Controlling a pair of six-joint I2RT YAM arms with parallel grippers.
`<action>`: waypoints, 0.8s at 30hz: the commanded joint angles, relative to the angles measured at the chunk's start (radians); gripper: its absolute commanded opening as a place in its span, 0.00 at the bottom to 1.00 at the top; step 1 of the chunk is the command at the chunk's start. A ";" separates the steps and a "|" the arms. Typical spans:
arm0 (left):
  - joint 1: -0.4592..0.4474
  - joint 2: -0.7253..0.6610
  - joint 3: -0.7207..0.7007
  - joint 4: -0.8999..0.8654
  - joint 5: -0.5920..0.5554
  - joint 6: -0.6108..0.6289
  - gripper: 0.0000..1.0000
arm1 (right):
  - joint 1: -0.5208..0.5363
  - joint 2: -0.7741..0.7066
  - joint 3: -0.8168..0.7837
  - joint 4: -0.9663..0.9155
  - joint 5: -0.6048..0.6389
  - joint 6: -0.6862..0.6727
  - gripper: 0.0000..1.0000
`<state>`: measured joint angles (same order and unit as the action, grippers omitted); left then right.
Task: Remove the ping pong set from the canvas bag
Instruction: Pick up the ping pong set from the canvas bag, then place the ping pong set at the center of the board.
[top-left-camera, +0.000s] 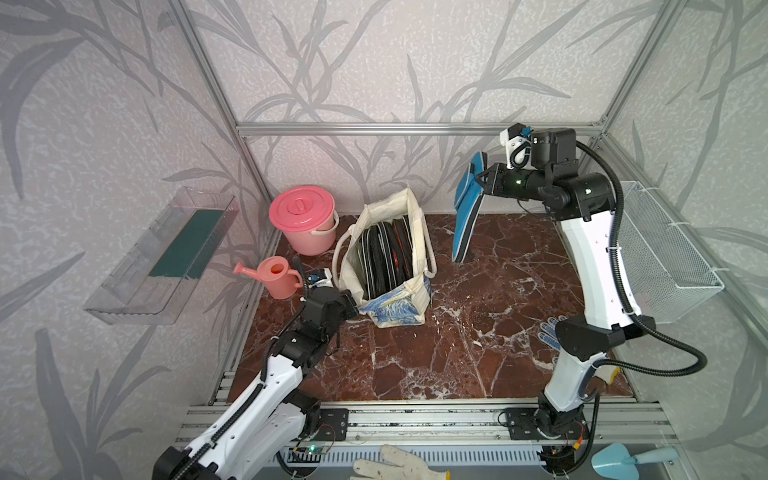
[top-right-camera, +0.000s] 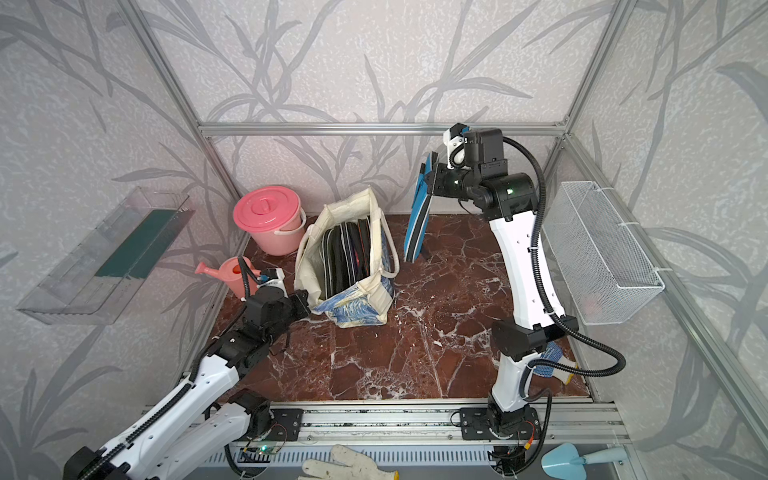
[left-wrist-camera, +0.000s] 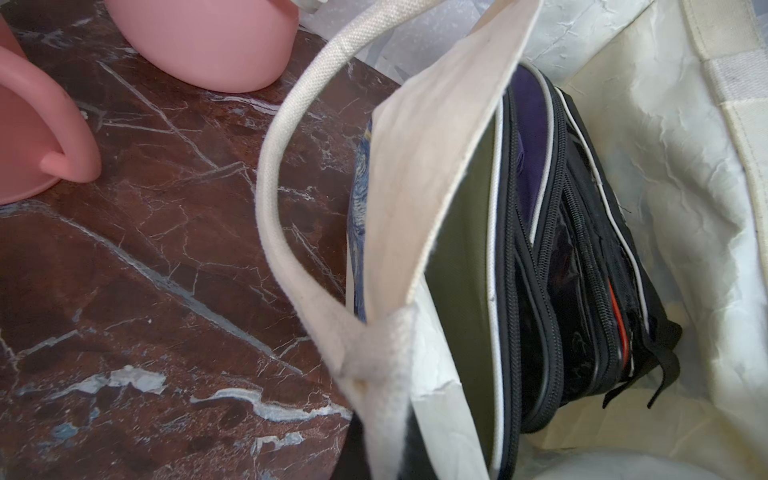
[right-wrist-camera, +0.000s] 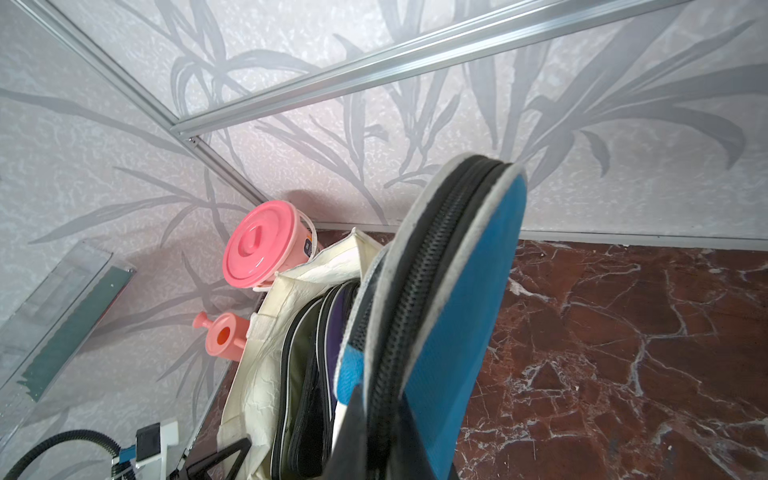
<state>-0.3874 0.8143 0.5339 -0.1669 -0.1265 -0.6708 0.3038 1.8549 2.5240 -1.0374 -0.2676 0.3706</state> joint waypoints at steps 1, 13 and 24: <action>0.004 -0.037 -0.011 -0.052 -0.070 -0.003 0.00 | -0.020 -0.040 -0.039 0.145 -0.063 0.007 0.00; 0.005 -0.086 -0.003 -0.079 -0.065 0.005 0.00 | -0.064 0.014 -0.366 0.493 -0.169 -0.027 0.00; 0.006 -0.097 0.003 -0.090 -0.052 0.008 0.00 | -0.078 0.210 -0.469 0.870 -0.355 0.061 0.00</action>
<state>-0.3874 0.7391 0.5339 -0.2375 -0.1299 -0.6720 0.2314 2.0434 2.0331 -0.4107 -0.5159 0.3889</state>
